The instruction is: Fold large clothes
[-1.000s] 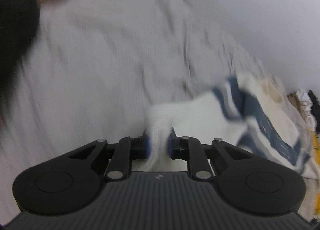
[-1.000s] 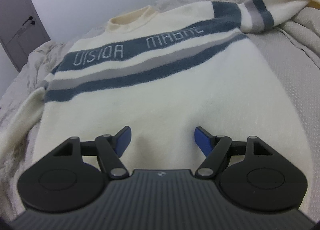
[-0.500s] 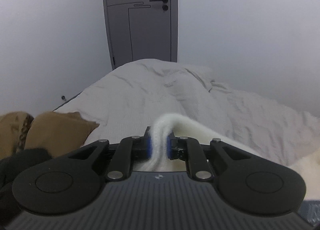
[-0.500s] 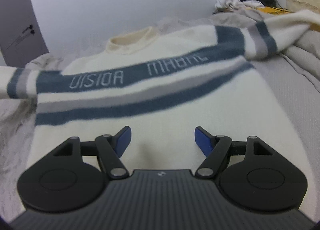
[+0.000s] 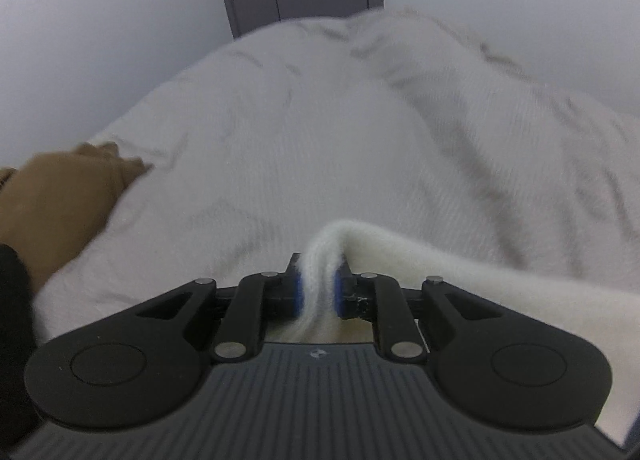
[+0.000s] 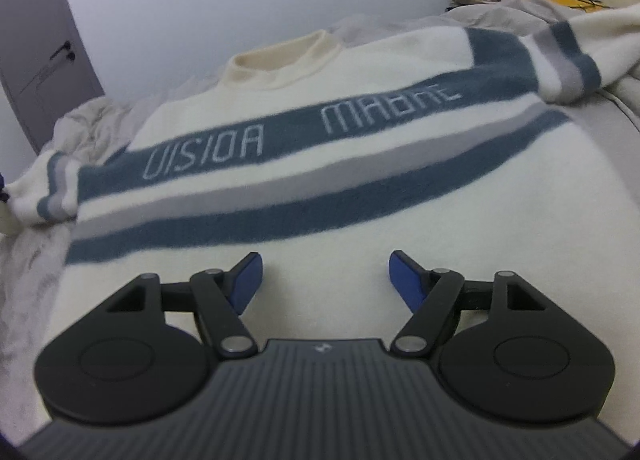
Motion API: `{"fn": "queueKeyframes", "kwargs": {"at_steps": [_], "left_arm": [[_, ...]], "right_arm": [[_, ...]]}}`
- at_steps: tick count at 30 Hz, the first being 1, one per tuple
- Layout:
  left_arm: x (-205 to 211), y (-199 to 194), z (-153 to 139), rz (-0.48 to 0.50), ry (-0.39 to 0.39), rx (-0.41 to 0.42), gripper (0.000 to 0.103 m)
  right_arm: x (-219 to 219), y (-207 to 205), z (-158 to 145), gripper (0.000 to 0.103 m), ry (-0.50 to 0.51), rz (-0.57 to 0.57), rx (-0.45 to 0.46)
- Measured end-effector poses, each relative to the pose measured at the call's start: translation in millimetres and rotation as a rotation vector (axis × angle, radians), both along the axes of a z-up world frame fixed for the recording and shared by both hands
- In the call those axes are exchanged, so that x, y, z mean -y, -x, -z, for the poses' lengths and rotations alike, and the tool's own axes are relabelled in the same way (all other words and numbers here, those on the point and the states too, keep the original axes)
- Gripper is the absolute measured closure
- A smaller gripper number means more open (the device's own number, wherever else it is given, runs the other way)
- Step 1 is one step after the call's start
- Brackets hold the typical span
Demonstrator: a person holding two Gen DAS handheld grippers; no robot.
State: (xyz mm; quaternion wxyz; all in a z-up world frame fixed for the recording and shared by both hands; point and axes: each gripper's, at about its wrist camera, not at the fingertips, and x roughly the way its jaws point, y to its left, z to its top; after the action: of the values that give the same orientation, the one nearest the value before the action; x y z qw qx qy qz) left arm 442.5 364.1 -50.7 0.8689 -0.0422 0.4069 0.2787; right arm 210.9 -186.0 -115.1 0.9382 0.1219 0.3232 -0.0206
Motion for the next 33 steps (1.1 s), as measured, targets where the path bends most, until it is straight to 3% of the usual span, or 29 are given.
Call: {"fn": "queueKeyframes", "kwargs": {"at_steps": [4,5,8,9,13,25,33], "left_arm": [[4.5,4.7,10.0,-0.001,0.009,0.002,0.079],[3.8,7.1,7.8,-0.009,0.016,0.01,0.074],[4.6,16.3,-3.9,-0.048,0.019,0.02,0.045],[6.4,20.9,-9.8,-0.05,0.02,0.035,0.042],[15.7,47.9,-34.4,-0.04,0.058,0.086,0.041],[79.6,168.9,-100.0,0.054,0.046,0.139,0.041],[157.7,253.2,-109.1,0.19,0.171,0.179,0.041]], "right_arm": [[-1.9,-3.9,2.5,0.03,0.004,-0.005,0.008],[-1.7,-4.4,2.7,0.03,0.001,-0.004,0.008],[1.6,-5.7,2.0,0.031,-0.016,0.001,0.008],[2.6,-5.9,1.4,0.032,-0.023,0.003,0.008],[5.2,-4.0,-0.6,0.032,-0.043,-0.001,0.012],[3.7,27.0,-16.0,0.032,-0.041,-0.088,0.072],[4.1,68.5,-28.7,0.032,-0.076,-0.146,0.107]]}}
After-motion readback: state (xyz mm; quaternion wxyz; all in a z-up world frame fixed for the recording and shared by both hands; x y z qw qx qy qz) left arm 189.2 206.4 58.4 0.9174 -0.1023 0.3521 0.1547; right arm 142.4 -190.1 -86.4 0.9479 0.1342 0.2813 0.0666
